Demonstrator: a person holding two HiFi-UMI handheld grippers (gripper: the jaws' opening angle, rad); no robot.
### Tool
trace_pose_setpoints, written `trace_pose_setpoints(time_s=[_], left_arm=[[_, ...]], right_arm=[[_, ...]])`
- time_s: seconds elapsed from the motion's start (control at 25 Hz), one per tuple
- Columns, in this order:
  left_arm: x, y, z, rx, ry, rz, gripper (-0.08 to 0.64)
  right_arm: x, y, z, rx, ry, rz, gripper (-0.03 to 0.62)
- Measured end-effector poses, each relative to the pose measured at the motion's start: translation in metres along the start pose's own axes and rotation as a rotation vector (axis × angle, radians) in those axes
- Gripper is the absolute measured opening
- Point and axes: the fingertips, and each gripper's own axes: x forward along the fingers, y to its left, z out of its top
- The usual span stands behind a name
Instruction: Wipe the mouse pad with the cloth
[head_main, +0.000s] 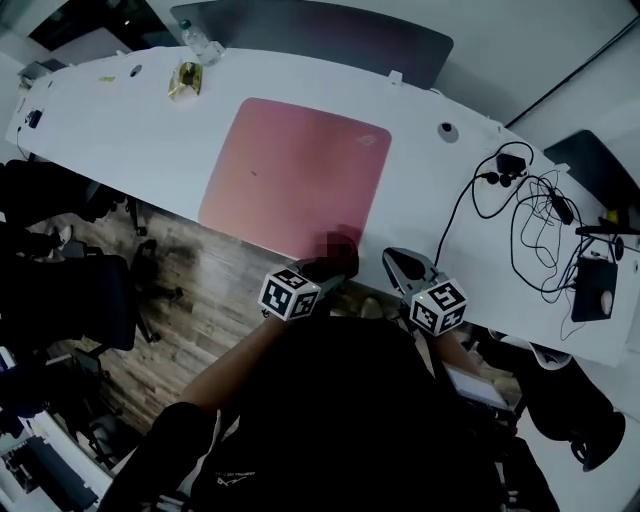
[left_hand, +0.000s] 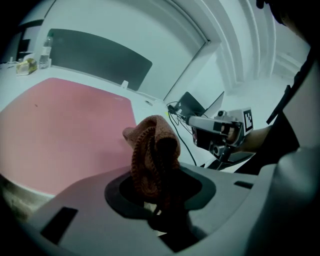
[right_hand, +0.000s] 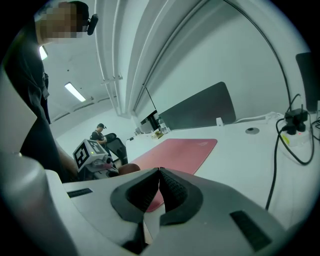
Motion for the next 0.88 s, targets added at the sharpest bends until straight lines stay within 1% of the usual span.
trace_pose_setpoints(time_s=[0.16,0.28,0.36,0.48,0.64,0.88], left_arm=[[0.014,0.003,0.0,0.042,0.092,-0.071,0.137],[0.022,0.004,0.0,0.04,0.142,-0.121,0.137],[0.026,0.009,-0.004,0.033,0.183,-0.132,0.137],[0.03,0.022,-0.014,0.026,0.259,-0.115,0.137],[0.028,0.029,-0.017,-0.015,0.283,-0.143,0.137],[0.018,0.041,-0.014,-0.003,0.299,-0.134,0.137]], right_arm=[[0.002,-0.002,0.004,0.016,-0.015,-0.054,0.026],[0.001,-0.002,0.007,0.025,-0.022,-0.101,0.026],[0.0,-0.001,0.007,0.038,-0.022,-0.122,0.026],[-0.003,-0.001,0.004,0.056,-0.03,-0.155,0.026],[-0.004,0.0,-0.001,0.077,-0.039,-0.197,0.026],[0.0,0.006,0.001,0.082,-0.058,-0.236,0.026]])
